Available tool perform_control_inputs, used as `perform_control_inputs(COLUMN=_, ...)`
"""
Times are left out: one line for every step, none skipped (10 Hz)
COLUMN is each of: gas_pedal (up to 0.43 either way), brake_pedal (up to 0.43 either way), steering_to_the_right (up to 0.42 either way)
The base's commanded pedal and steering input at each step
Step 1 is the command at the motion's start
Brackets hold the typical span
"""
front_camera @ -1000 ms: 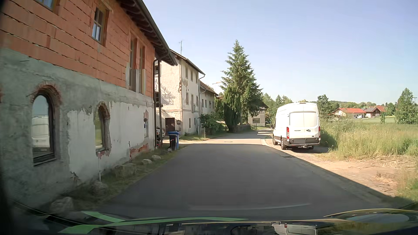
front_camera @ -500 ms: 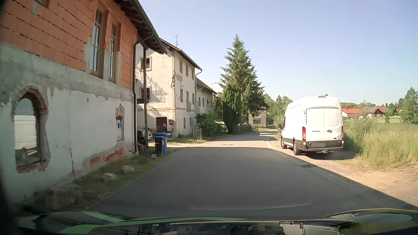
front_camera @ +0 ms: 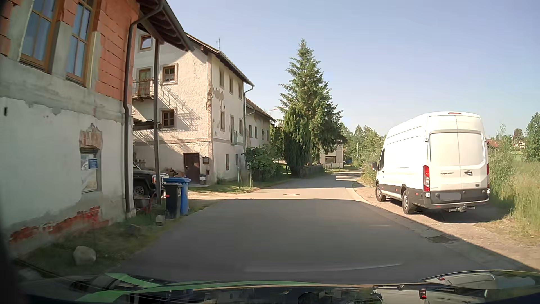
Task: Follow the waypoints while adhering to traffic rules and regulations
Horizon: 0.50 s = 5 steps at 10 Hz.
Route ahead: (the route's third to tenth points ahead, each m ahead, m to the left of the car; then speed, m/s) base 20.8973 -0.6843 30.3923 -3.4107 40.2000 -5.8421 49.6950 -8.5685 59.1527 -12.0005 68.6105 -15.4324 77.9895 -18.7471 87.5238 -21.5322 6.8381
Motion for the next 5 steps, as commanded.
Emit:
perform_control_inputs(gas_pedal=0.098, brake_pedal=0.000, steering_to_the_right=0.015)
perform_control_inputs(gas_pedal=0.098, brake_pedal=0.000, steering_to_the_right=0.015)
perform_control_inputs(gas_pedal=0.098, brake_pedal=0.000, steering_to_the_right=0.016)
perform_control_inputs(gas_pedal=0.098, brake_pedal=0.000, steering_to_the_right=0.016)
perform_control_inputs(gas_pedal=0.098, brake_pedal=0.000, steering_to_the_right=0.018)
